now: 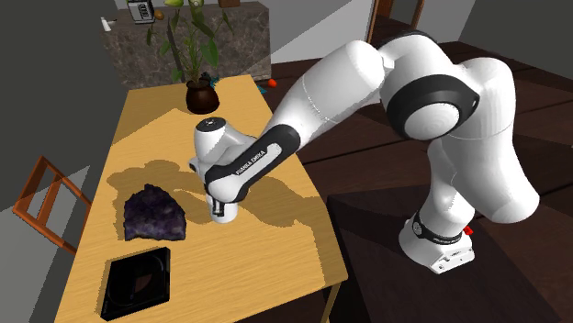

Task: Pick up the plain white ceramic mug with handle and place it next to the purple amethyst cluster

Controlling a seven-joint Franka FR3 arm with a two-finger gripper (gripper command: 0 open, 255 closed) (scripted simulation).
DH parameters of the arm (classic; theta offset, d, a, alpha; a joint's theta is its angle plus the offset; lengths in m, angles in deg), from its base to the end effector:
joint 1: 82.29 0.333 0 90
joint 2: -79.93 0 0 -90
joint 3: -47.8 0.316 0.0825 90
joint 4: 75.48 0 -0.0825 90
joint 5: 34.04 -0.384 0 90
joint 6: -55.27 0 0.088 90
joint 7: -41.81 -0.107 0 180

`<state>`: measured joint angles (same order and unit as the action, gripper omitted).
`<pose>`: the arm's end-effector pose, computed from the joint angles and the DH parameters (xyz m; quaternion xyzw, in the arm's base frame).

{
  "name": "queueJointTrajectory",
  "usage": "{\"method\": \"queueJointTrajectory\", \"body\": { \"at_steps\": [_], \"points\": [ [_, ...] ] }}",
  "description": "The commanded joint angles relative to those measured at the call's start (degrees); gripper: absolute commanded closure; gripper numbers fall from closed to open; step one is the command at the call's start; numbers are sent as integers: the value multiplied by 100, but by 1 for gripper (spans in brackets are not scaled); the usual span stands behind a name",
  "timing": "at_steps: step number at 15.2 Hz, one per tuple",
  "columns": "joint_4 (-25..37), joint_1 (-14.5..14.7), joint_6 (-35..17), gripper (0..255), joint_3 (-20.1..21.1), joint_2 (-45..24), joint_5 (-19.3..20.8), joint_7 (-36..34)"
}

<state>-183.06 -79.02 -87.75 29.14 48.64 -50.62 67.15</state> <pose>0.6271 -0.1604 0.2416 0.9983 0.0023 0.0566 0.0096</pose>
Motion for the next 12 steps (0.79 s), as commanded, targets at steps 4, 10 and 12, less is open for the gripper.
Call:
{"method": "queueJointTrajectory", "body": {
  "at_steps": [4,10,12],
  "points": [
    [32,-70,-264,255,113,-294,-133,77],
    [95,-172,-555,255,251,-649,-278,179],
    [124,-204,-640,255,295,-761,-320,209]
  ]
}}
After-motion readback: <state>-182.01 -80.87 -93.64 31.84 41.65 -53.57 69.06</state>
